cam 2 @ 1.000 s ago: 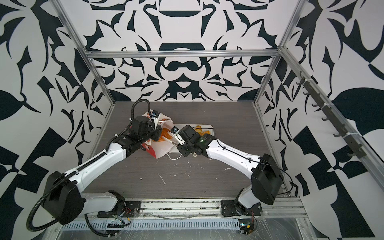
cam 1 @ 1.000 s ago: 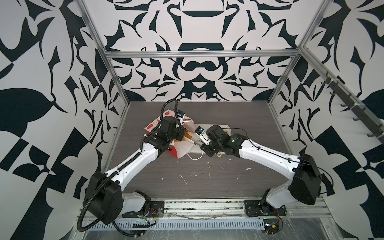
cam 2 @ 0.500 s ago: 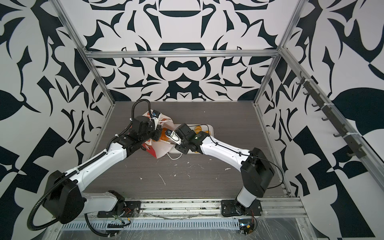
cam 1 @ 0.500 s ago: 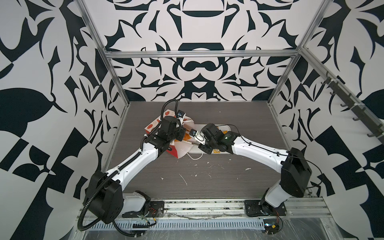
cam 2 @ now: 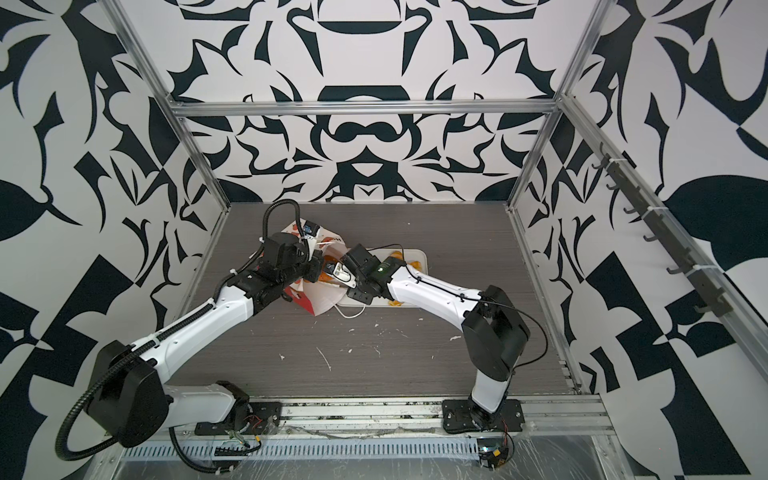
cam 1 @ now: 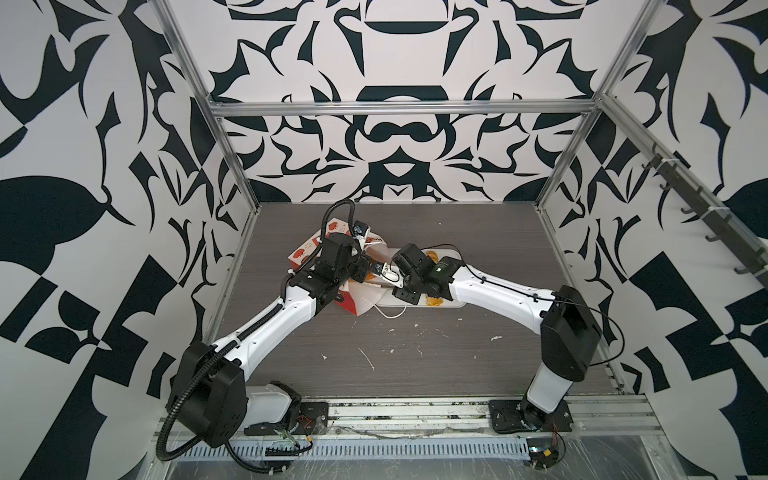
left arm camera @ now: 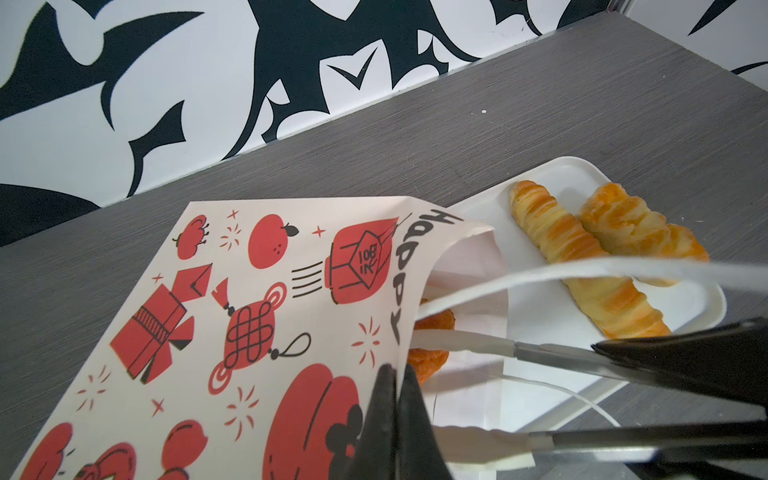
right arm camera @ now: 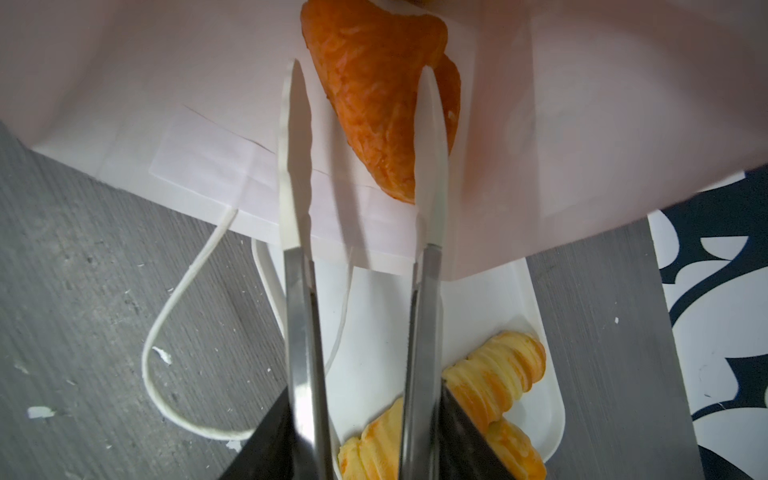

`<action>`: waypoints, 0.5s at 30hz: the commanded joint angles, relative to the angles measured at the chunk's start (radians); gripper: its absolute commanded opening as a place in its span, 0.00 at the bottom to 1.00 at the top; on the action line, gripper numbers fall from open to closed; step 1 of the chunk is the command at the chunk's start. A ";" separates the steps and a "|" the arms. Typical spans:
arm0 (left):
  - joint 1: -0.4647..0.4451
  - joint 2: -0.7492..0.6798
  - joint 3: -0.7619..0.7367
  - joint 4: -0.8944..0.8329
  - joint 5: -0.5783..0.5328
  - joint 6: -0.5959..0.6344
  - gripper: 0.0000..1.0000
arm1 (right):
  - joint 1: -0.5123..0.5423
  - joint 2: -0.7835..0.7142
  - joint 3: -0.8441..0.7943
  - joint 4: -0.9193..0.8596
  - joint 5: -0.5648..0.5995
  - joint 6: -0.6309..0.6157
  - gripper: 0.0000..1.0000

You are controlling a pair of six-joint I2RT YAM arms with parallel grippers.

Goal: Take the fake bread out of the paper bag

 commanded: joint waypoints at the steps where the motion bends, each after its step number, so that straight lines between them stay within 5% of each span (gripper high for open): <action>1: 0.000 -0.009 -0.012 0.051 0.026 -0.021 0.00 | 0.008 -0.030 0.048 0.019 0.041 -0.042 0.51; 9: 0.000 -0.011 -0.019 0.061 0.029 -0.026 0.00 | 0.008 0.022 0.093 -0.013 0.121 -0.102 0.52; 15: 0.000 -0.011 -0.024 0.068 0.027 -0.026 0.00 | 0.007 0.065 0.127 -0.067 0.077 -0.097 0.51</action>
